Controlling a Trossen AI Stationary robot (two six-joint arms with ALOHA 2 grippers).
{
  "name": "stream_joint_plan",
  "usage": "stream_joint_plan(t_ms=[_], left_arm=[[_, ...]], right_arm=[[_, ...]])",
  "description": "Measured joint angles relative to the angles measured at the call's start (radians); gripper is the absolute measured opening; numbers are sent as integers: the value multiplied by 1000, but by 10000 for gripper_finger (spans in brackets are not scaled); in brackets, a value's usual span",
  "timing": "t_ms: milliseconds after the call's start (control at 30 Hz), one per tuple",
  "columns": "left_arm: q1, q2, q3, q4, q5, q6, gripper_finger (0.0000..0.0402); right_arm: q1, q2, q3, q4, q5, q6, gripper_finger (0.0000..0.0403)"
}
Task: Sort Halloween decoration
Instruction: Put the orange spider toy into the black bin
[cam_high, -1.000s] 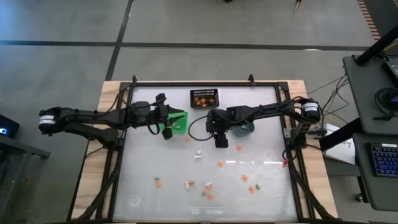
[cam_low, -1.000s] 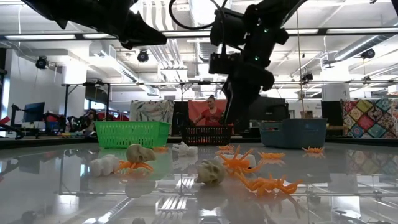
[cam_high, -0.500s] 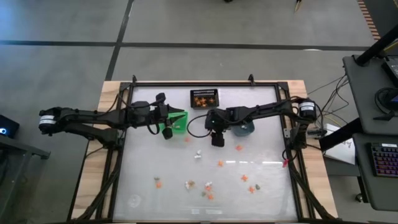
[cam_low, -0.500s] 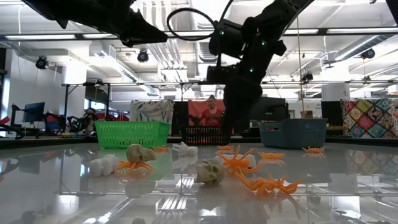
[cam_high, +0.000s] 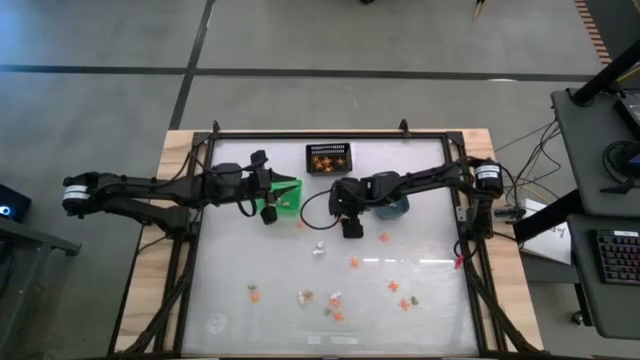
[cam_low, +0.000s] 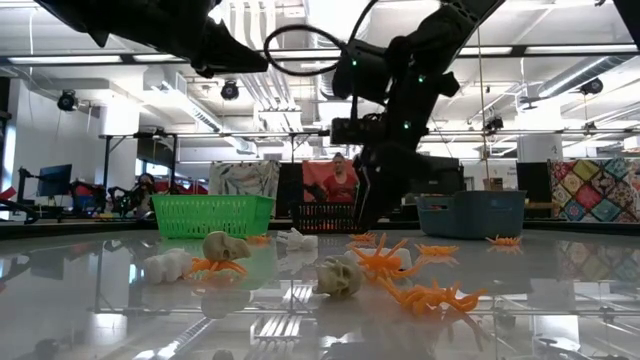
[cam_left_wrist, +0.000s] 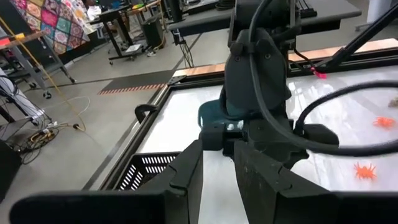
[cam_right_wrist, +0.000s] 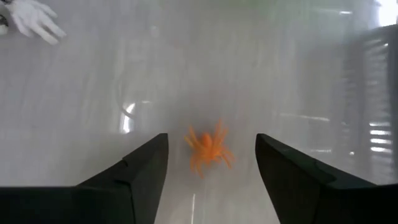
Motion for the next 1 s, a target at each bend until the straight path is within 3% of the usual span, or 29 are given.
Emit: stream_joint_plan(t_ms=[67,233,300,533,1000], left_arm=[[0,0,-8,1,30,-12,75],[-3,0,-67,0,245,-56,75],[-7,0,-92,-5,280,-71,75],[-10,0,-129,-16,281,-97,75],[-11,0,-130,-12,279,-118,75]], right_arm=[[0,15,-2,-1,0,0,230],[0,48,-1,3,-4,0,228],[0,54,0,4,-5,0,228],[0,55,-1,3,-4,0,217],[0,56,-3,6,-22,0,128]])
